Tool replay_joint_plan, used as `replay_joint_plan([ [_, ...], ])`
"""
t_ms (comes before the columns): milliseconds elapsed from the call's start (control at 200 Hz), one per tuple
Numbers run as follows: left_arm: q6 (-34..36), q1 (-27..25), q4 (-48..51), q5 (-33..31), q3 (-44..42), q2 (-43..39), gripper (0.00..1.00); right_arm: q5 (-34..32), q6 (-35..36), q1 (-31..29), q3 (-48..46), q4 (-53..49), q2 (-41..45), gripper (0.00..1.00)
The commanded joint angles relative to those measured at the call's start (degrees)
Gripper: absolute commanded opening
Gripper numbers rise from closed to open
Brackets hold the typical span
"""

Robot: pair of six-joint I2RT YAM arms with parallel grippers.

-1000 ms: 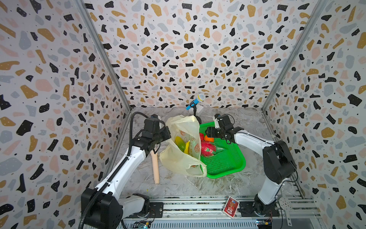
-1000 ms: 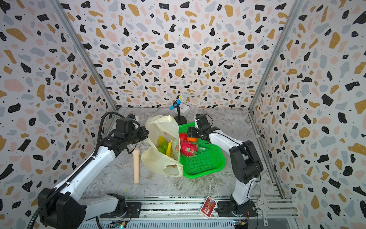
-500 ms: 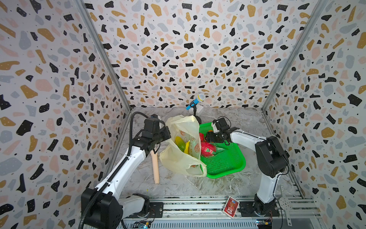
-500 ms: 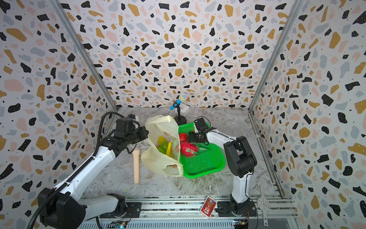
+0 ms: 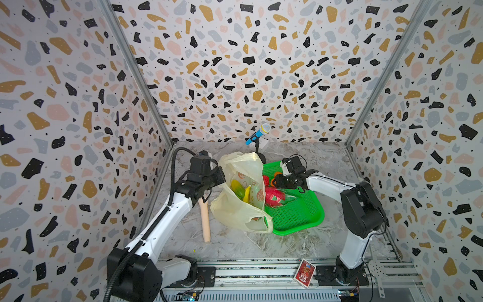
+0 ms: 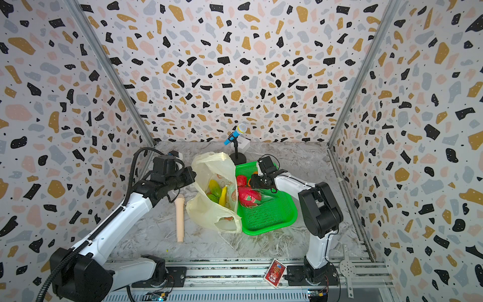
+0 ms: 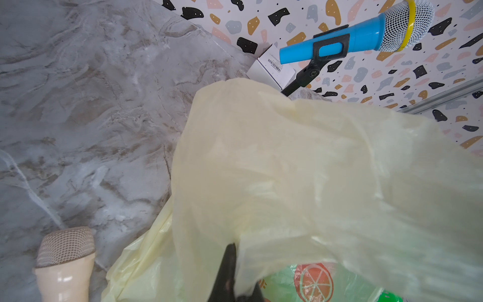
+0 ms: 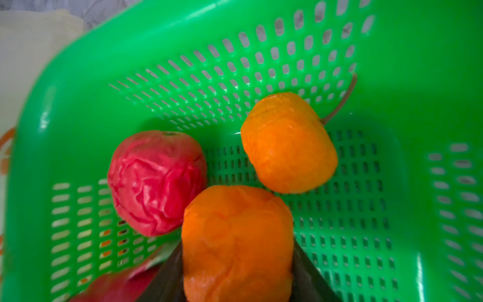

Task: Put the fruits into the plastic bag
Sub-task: 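Lower the right gripper and grasp the large orange fruit in the basket, then carry the orange fruit into the open bag and release it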

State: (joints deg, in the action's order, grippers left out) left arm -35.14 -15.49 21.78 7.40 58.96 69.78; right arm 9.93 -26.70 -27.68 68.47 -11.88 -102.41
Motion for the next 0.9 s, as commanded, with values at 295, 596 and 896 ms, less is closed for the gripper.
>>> replay_joint_plan([
  [295,0.6,0.2,-2.3,0.3,-1.7,-0.3,0.0,10.7,6.0,0.1,-11.2,4.0,27.9,0.45],
  [596,0.9,0.1,-2.5,0.6,-1.1,0.7,0.0,16.6,8.3,-11.9,-14.0,7.9,35.2,0.47],
  [896,1.1,0.1,-2.2,0.8,-1.5,-1.1,0.0,10.1,9.4,-20.7,-6.6,12.2,20.9,0.47],
])
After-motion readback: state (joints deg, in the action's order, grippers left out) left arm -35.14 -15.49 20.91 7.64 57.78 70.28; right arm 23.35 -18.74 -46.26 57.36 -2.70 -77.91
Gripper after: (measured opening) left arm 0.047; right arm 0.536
